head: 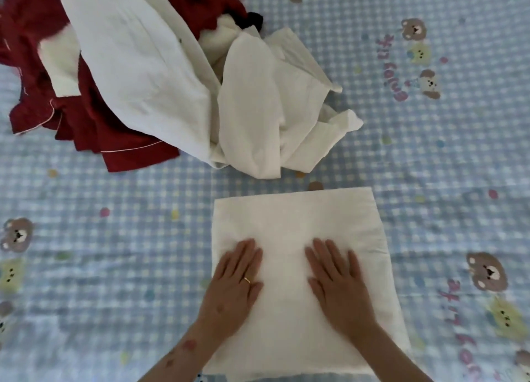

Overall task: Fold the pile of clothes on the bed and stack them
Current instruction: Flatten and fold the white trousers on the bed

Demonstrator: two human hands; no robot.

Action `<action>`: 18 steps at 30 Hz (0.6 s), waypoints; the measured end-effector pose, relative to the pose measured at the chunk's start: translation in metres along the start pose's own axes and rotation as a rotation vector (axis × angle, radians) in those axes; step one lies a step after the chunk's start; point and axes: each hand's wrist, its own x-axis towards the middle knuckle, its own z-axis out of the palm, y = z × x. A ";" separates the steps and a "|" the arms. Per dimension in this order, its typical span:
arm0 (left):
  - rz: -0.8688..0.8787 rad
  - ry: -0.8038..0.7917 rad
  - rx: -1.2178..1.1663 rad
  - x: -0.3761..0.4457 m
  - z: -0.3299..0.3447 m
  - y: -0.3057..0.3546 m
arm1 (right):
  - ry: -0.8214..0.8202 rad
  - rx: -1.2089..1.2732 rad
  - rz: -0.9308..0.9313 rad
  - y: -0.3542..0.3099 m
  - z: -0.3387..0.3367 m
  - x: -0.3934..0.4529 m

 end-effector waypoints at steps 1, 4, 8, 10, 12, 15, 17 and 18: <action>-0.074 -0.015 0.004 -0.004 0.004 -0.004 | -0.004 -0.053 0.007 0.024 0.001 -0.003; -0.406 0.073 -0.209 -0.020 0.012 -0.002 | 0.036 0.029 0.391 0.069 -0.005 -0.023; -0.858 0.184 -0.677 -0.031 0.002 0.032 | 0.106 0.491 0.687 0.065 -0.016 -0.031; -0.944 0.160 -0.751 -0.028 -0.007 0.042 | 0.134 0.708 0.758 0.063 -0.023 -0.027; -0.974 0.176 -0.754 -0.019 -0.021 0.056 | 0.216 0.741 0.731 0.071 -0.036 -0.026; -0.965 0.210 -0.784 0.000 -0.040 0.099 | 0.339 0.711 0.671 0.099 -0.068 -0.039; -0.899 0.223 -0.822 0.020 -0.046 0.142 | 0.414 0.654 0.680 0.138 -0.091 -0.058; -0.858 0.233 -0.853 0.033 -0.046 0.166 | 0.436 0.629 0.701 0.164 -0.103 -0.070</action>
